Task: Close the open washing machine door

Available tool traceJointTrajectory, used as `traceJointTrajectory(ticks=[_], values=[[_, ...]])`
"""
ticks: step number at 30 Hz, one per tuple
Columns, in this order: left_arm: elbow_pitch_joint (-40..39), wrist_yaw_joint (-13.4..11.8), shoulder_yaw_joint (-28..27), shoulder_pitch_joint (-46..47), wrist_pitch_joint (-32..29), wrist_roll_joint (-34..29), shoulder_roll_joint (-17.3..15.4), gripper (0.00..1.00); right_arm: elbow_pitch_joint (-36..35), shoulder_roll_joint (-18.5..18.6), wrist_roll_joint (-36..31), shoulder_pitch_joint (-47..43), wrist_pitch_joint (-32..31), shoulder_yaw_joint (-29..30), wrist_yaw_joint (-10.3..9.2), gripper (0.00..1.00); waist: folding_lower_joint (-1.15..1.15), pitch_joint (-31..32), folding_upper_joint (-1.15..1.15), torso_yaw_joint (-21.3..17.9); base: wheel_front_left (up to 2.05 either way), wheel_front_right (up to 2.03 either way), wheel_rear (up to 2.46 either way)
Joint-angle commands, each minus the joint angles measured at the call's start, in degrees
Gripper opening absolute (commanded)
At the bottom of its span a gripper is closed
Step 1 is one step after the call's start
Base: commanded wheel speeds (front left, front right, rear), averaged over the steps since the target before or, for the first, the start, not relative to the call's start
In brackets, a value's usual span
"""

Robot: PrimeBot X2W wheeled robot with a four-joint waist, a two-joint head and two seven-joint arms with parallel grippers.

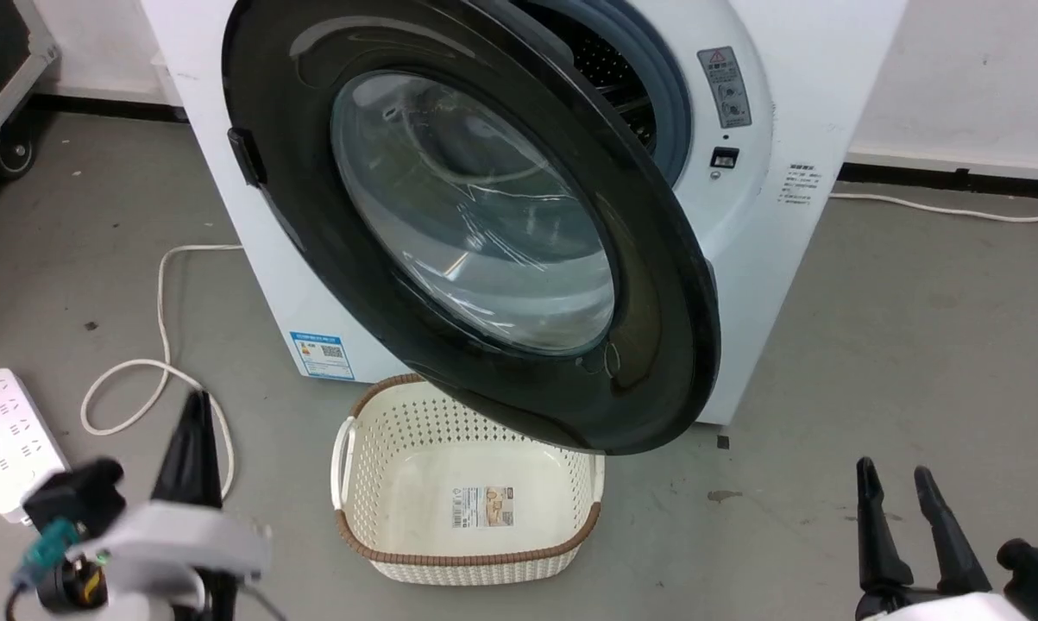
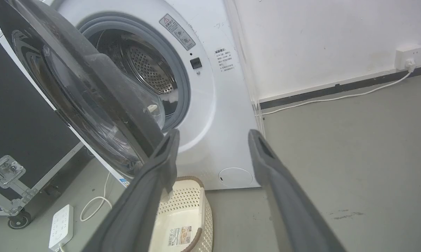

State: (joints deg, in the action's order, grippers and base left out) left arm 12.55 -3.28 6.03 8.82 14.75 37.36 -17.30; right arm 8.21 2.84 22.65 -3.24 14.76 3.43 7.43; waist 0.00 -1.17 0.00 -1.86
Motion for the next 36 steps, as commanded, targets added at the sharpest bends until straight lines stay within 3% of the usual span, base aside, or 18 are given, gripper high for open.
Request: traceJointTrajectory(ticks=[1, 12, 13, 14, 15, 16, 23, 29, 36], values=[[0.36, 0.31, 0.2, -1.43, 0.25, -0.79, -0.19, 0.0, -0.14, 0.04, -0.27, -0.84, 0.24, -0.19, 0.06, 1.0, 0.0, 0.15, 0.0, -0.09, 0.0, 0.0, 0.0], [0.47, -1.12, 2.77, -4.68, -0.69, -3.64, -1.29, 0.0, -0.09, 0.04, -4.26, -0.9, 0.24, -0.81, 0.06, 1.0, 0.0, 0.37, 0.0, -0.11, 0.0, 0.0, 0.0], [0.34, -1.31, 2.85, -4.69, -0.66, -3.91, -1.39, 0.0, -0.11, 0.04, -4.38, -0.84, 0.24, -0.83, 0.06, 0.96, 0.0, 0.35, 0.0, -0.11, 0.0, 0.0, 0.0], [0.22, -1.44, 2.91, -4.7, -0.65, -4.05, -1.44, 0.31, -0.18, 0.04, -4.59, -0.77, 0.24, -0.82, 0.06, 0.43, 0.0, 0.31, 0.0, -0.1, 0.0, 0.0, 0.0], [0.08, -1.54, 2.97, -4.7, -0.64, -4.19, -1.5, 0.67, -0.32, 0.04, -4.81, -0.68, 0.24, -0.81, 0.06, 0.0, 0.0, 0.28, 0.0, -0.1, 0.0, 0.0, 0.0], [-0.08, -1.66, 3.03, -4.71, -0.62, -4.34, -1.58, 1.0, -0.46, 0.04, -4.9, -0.63, 0.24, -0.84, 0.06, 0.0, 0.0, 0.25, 0.0, -0.11, 0.0, 0.0, 0.0], [-1.67, -2.46, 3.2, -4.36, -0.39, -5.66, -2.03, 1.0, -3.64, 0.04, -7.99, 0.39, 0.24, -1.69, 0.06, 0.0, 0.0, -0.64, 0.0, 0.35, 0.0, 0.0, 0.0], [-3.44, -3.11, 3.29, -4.09, -0.11, -7.11, -1.98, 1.0, -6.27, 0.04, -9.32, 3.03, -2.87, -6.91, 0.06, 0.0, 0.0, -1.71, 0.0, 1.32, 0.0, 0.0, 0.0], [-4.85, -2.79, 3.31, -3.56, 0.06, -7.58, -1.46, 1.0, -1.75, 0.04, -9.39, 8.81, -7.9, -14.11, 0.06, 0.0, 0.0, -3.55, 0.0, 2.74, 0.0, 0.0, 0.0]])
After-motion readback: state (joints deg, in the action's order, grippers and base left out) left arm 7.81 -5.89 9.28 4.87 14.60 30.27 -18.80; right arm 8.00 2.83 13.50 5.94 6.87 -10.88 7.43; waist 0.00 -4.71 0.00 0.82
